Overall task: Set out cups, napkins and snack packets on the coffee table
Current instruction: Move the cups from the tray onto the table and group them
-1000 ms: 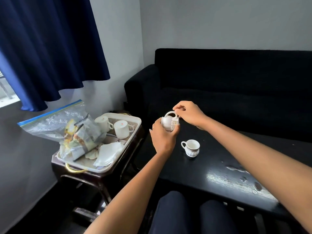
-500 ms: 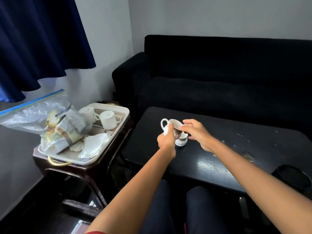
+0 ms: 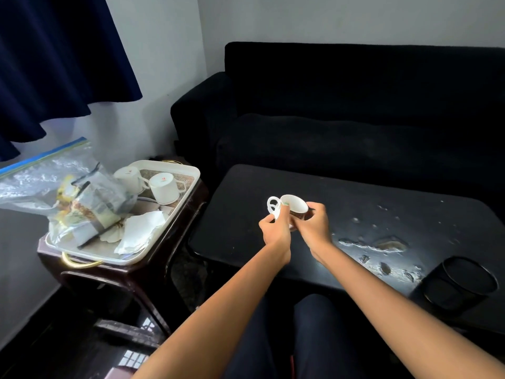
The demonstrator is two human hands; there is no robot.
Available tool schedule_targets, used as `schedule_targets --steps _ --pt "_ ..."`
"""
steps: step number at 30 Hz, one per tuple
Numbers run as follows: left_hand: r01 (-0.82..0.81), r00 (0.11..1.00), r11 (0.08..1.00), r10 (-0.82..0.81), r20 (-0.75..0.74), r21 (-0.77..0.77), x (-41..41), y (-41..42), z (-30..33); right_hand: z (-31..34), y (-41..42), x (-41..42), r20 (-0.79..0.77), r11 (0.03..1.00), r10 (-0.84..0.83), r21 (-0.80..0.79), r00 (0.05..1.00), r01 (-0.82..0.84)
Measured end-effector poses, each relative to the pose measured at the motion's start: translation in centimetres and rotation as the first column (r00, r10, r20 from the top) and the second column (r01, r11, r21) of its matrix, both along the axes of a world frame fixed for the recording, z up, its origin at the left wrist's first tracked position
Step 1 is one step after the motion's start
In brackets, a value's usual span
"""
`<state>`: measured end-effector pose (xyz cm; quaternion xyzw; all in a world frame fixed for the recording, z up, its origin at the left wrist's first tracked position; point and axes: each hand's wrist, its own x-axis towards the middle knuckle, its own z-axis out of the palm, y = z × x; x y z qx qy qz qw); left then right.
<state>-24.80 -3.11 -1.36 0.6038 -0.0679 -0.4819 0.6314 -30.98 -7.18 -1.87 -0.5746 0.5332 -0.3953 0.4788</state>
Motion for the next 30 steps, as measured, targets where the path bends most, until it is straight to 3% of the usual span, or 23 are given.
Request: schedule_targets --steps 5,14,30 --pt "0.153 0.972 0.988 -0.157 0.174 0.035 -1.2 0.2 -1.7 -1.4 -0.9 -1.5 0.076 0.995 -0.091 0.04 0.993 0.088" --pt "0.428 0.799 0.896 -0.436 0.414 0.118 -2.3 -0.9 -5.0 -4.9 -2.6 -3.2 0.085 0.98 -0.196 0.057 0.977 0.191" --pt "0.573 0.552 0.76 -0.634 0.542 0.306 -2.0 -4.0 -8.7 -8.5 -5.8 -3.3 0.009 0.981 -0.192 -0.017 0.981 0.192"
